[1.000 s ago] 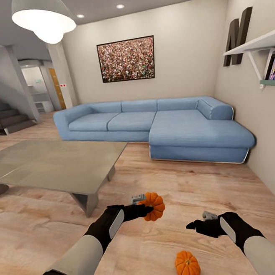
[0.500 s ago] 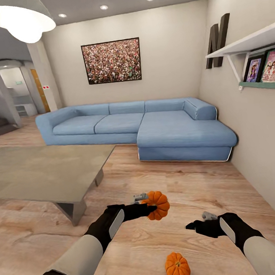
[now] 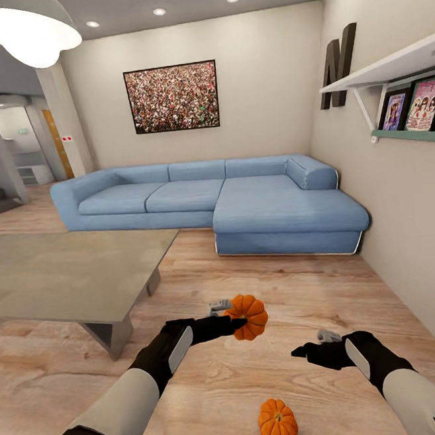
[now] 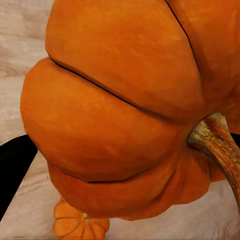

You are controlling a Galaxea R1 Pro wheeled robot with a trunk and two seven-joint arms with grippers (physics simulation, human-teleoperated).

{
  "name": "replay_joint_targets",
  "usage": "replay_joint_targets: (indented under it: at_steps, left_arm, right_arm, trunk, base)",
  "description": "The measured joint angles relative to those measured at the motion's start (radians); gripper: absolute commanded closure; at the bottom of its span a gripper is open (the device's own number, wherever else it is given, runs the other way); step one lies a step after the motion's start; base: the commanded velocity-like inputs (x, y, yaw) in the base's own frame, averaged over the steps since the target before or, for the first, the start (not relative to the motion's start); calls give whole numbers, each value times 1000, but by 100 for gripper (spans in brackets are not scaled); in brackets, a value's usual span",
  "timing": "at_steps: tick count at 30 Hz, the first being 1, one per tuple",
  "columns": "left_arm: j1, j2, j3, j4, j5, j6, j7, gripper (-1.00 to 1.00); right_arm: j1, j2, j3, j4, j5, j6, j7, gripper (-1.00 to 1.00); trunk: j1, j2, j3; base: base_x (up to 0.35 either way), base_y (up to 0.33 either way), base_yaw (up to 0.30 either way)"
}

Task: Place each of the two pumpkins and all three candles from the living room inside a cabinet in the living room (use any cabinet), then make sure every cabinet is closed, and position the cauldron so it is next to a table in the living room.

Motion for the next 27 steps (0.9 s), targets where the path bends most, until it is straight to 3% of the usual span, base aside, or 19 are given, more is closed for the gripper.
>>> replay_joint_targets:
  at_steps: [5, 16, 26, 27]
  left_arm:
    - [-1, 26, 3, 1, 2, -1, -1, 100]
    - [-1, 30, 1, -26, 7, 1, -17, 100]
    - [-1, 40, 1, -80, -1, 2, -91, 100]
    - [0, 40, -1, -83, 2, 5, -157, 100]
  right_arm:
    - [1, 17, -1, -5, 2, 1, -8, -100]
    - [1, 19, -1, -11, 5, 1, -12, -100]
    - [1, 20, 37, -8, 7, -1, -12, -100]
    - [1, 20, 70, -8, 6, -2, -12, -100]
  trunk:
    - [0, 0, 0]
    - [0, 0, 0]
    - [4, -2, -31]
    - [4, -2, -35]
  base:
    - [0, 0, 0]
    - [0, 0, 0]
    - [0, 0, 0]
    - [0, 0, 0]
